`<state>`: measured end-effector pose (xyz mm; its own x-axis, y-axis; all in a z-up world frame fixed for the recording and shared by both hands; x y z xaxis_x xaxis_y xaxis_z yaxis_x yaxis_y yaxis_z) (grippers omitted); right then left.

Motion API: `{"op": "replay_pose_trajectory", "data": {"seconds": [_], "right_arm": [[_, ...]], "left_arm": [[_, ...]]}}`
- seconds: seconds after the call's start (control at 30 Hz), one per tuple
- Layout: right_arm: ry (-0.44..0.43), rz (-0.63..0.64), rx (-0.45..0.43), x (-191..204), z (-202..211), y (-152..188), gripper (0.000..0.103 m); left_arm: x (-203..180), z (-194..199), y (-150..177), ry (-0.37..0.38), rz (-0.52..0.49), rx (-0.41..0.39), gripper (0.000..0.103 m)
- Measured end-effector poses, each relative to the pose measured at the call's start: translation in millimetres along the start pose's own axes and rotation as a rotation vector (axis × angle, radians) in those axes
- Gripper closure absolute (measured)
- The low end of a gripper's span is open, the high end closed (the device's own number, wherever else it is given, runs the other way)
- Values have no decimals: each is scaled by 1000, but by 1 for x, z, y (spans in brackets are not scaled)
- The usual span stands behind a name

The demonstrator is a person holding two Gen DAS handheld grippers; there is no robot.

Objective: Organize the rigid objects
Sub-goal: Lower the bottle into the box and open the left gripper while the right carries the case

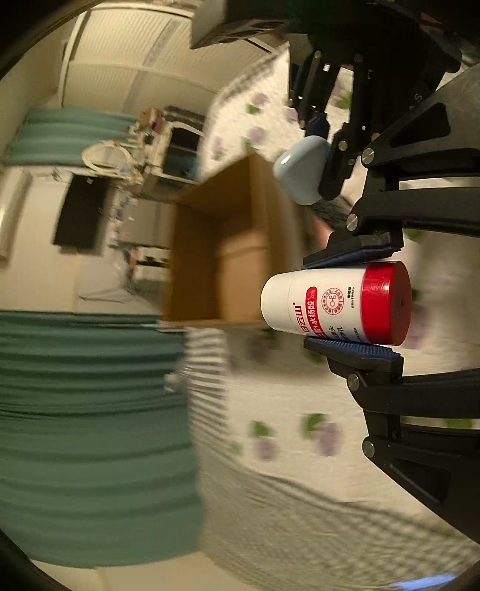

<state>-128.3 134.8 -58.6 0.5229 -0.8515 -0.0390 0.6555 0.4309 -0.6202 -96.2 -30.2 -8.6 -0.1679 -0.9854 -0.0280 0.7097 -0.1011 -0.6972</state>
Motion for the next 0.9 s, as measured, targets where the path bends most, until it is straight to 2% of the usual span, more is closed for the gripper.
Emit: {"op": "replay_pose_trajectory", "data": {"seconds": [0.07,0.17,0.33,0.5,0.6,0.7,0.73,0.77,0.9], "right_arm": [[24,-5,-47,-14,10,-15,80],[54,-5,-87,-35,16,-36,80],[75,-17,-105,-70,2,-61,80],[81,-42,-84,-99,-27,-70,80],[66,-64,-64,-109,-44,-66,80],[61,-71,-47,-113,-54,-62,80],[59,-73,-46,-114,-55,-63,80],[59,-74,-48,-116,-56,-65,80],[70,-75,-44,-120,-61,-78,80]], "left_arm": [[-5,1,-29,14,0,-30,67],[-15,-16,-68,-35,-58,-60,67],[-23,-72,-107,-29,-68,-24,67],[-26,-133,-105,-34,-71,47,67],[-25,-154,-99,-19,-71,73,66],[-27,-160,-93,10,-105,54,58],[-28,-158,-93,-12,-109,40,46],[-29,-157,-94,-38,-107,26,41],[-24,-148,-99,-27,-72,22,41]]}}
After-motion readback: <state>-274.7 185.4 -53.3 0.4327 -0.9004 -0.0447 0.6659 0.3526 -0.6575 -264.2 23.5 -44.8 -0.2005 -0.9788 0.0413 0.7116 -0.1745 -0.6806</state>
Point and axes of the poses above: each gripper's, at about its wrist camera, not at the fingertips, and z roughly against the way its jaws point, x to its left, y to its underside, the point moved 1 cm from there along -z, roughly the way its jaws point, and after that the axes turned 9 degrees about x, right-handed, at the moved point
